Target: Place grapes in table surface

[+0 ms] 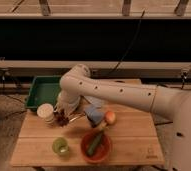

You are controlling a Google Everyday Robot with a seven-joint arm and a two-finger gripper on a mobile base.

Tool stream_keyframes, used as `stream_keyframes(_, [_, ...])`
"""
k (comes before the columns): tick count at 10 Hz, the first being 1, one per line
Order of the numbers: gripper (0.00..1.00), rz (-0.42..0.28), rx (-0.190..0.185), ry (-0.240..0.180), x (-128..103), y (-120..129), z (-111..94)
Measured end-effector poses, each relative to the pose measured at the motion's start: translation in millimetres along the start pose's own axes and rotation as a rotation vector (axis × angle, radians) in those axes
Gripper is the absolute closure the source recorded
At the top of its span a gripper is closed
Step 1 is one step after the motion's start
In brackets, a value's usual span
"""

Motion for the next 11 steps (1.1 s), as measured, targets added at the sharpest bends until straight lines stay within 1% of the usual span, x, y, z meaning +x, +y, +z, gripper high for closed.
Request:
stream_keyframes(5, [0.97,-0.006,-0.015,-0.005,-0.6,-1.4,0.4])
stream_keyframes(6, [0.97,0.000,-0.018,-0.022,-0.5,-1.3,0.6])
stream_keyframes(7, [0.98,0.001,-0.023,-0.027,-0.3,-0.8,0.5])
stream_keyframes(9, [1.00,-0.003,-0.031,-0.023,-3.8,-0.4,2.3])
stream_keyframes(10, [0.96,-0.002,-0.032,-0.022,-3.3,0.2,2.3])
stream_keyframes(11, [0.88,-0.006,-0.032,-0.023,-3.4,-0.1,2.0])
